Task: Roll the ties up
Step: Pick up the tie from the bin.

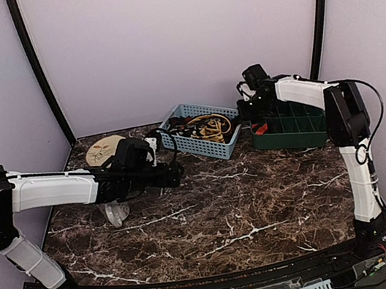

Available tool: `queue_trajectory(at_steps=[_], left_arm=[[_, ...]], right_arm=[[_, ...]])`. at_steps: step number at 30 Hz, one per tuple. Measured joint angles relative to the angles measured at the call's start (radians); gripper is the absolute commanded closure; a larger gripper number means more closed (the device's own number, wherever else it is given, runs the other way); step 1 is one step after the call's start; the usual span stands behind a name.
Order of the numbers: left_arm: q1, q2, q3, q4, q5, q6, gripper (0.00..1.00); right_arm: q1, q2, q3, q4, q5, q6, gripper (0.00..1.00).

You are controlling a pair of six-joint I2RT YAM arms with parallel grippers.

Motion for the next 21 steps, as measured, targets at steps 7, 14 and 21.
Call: queue_trajectory(at_steps=[7,14,21], left_arm=[[0.000,0.000,0.000,0.001,-0.026,0.000,0.01],[0.000,-0.001,0.000,0.029,-0.048,0.026,0.01],[0.006,-0.001,0.035,0.047,-0.046,0.076,0.01]], right_arm=[[0.000,-0.017,0.013,0.011,0.014,-0.008,1.00],[0.000,-0.149,0.027,0.094,-0.002,-0.008,1.00],[0.000,-0.186,0.243,0.217,-0.091,0.002,1.00]])
